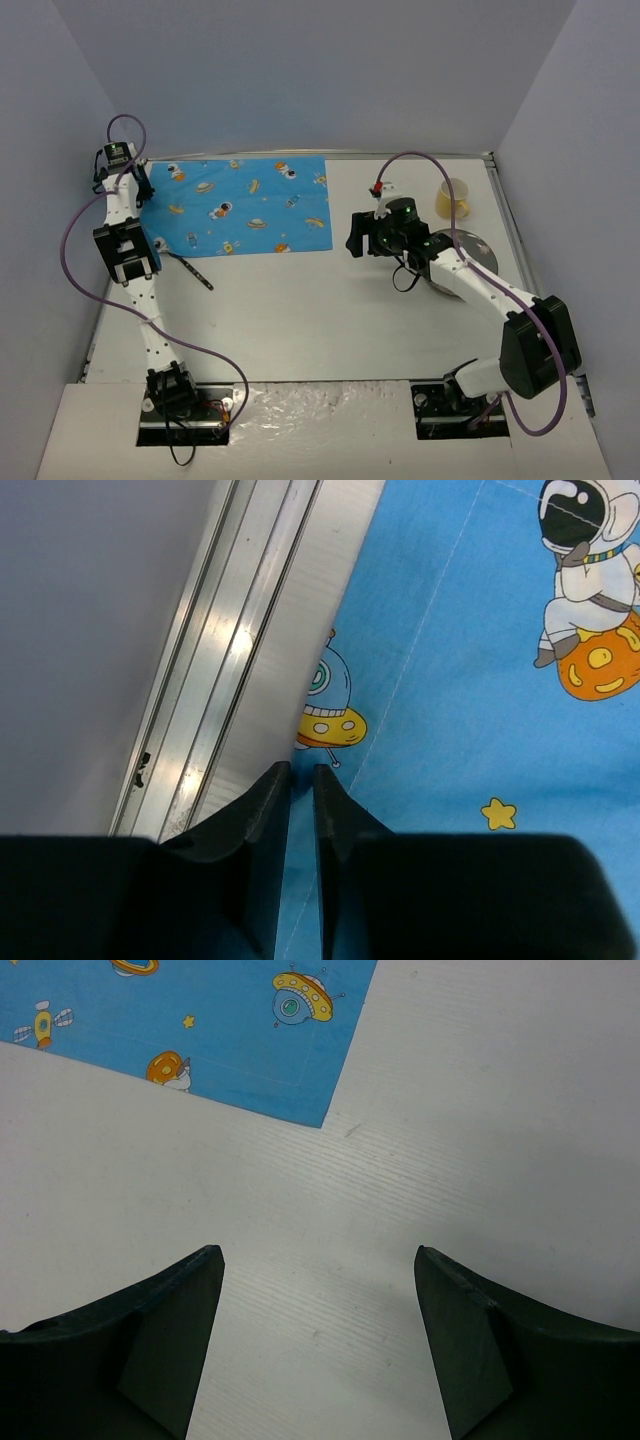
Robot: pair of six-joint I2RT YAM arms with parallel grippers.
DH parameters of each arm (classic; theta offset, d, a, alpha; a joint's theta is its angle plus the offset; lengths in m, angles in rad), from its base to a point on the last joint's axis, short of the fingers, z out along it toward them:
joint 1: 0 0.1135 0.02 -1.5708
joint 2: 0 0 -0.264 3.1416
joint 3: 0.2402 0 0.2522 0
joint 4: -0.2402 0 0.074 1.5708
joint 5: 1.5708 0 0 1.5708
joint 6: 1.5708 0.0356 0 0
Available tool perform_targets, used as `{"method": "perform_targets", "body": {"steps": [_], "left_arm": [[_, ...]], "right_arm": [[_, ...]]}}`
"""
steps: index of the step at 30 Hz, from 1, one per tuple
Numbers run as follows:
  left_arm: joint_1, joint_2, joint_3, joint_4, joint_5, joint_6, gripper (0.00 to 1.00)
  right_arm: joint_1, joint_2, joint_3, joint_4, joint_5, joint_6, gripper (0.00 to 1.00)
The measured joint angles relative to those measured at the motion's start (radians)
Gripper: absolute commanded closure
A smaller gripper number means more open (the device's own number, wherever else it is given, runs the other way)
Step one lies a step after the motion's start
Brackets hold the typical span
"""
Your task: Set the dinner table for one person
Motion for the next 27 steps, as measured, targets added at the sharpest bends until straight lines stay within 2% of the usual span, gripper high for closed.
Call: {"method": "perform_targets", "body": {"steps": [5,10,16,22,27], "left_arm": [[0.005,-0.025,-0.034,-0.012,-0.029,-0.02,0.35],[0.004,-0.154,-0.19,-0.056,-0.063,-0.073,0.25],[-0.035,-0.48,-0.475,-0.08,-0.145,-0.175,0.25],[-0.158,-0.885,-0.834,-0.056,-0.2,-0.294,0.25],[-0.285,-1.013,-1.106,-0.016,-0.228,-0.38,0.27]], "right_arm": [[0.0,0.005,0.0,0.001,-0.009,0.0,0.26],[0.0,-0.005,-0.001,0.005,-0.015,0.0,0.26],[0.005,-0.088,-0.04,0.019,-0.017,0.001,0.26],[0.015,-0.185,-0.103,0.027,-0.02,0.016,0.25],[0.02,-0.254,-0.145,0.027,-0.025,0.024,0.25]]}}
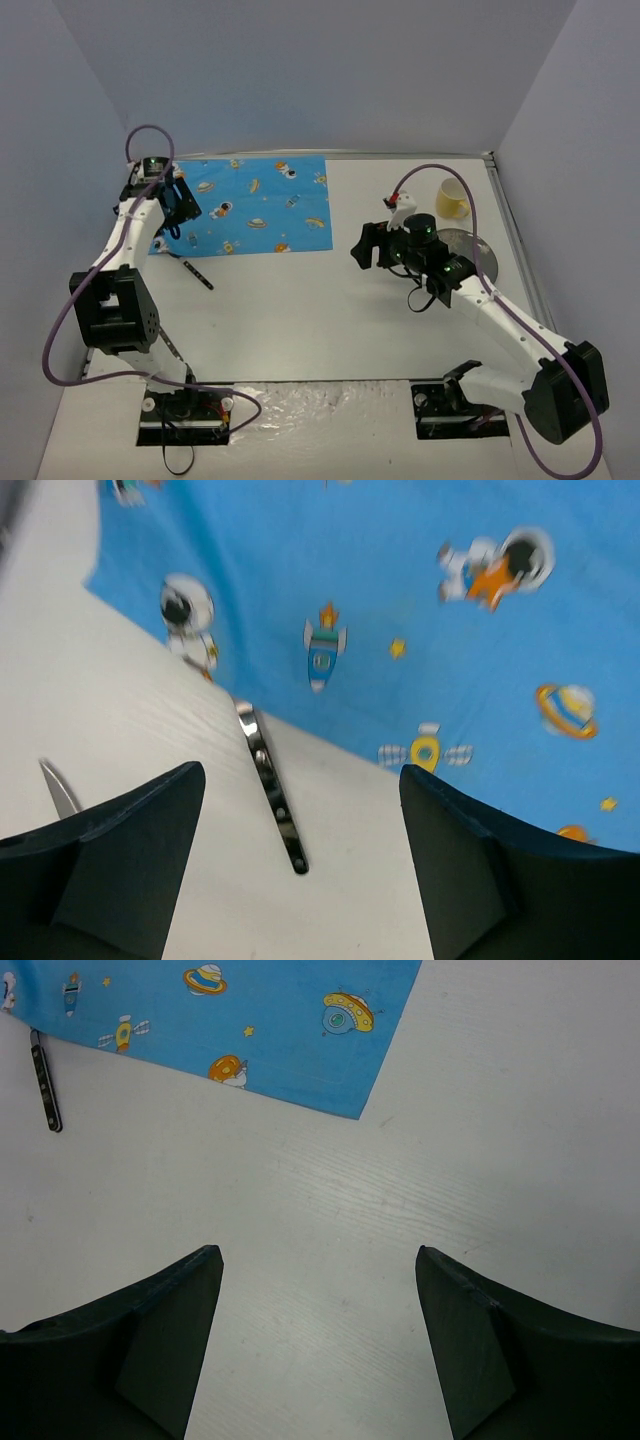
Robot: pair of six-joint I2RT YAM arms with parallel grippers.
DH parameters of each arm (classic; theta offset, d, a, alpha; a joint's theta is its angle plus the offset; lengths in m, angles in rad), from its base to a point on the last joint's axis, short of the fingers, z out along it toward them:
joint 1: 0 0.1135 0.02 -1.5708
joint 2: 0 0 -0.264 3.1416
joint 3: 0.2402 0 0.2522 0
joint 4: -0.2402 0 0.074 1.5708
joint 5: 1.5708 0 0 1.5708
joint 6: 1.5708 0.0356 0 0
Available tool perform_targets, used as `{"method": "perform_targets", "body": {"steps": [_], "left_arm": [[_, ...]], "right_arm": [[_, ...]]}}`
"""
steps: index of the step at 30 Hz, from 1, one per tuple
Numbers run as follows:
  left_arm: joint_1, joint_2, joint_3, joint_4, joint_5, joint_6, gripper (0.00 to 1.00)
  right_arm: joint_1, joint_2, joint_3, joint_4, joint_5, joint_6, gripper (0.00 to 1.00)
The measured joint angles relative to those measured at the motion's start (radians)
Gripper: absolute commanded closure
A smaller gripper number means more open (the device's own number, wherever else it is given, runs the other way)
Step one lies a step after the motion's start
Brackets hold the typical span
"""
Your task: Set the dinner table for one person
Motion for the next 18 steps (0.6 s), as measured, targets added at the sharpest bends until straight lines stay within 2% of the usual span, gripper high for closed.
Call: {"method": "perform_targets", "body": {"steps": [6,11,13,18], "left_arm": [[-0.026,0.01,-0.24,0.024,-0.01,-0.081,0.32],[-0.024,0.032,-0.27,0.042,-0.018,-0.119,0.43],[-0.024,0.052,-0.27,0.056,-0.019,-0.128,0.5],[-0.024,0.102,-0.277,0.079,-0.026,-0.142,0.58]], "right_arm": [[0.004,-0.06,-0.018,0.001,-0.011,0.006,0.25],[0.004,-0.091,-0.033,0.001,-0.022,0.012,0.25],[0.004,-0.104,-0.045,0.0,-0.026,0.016,0.25],[0.004,-0.135,-0.064,-0.005,-0.028,0.019,0.25]]}}
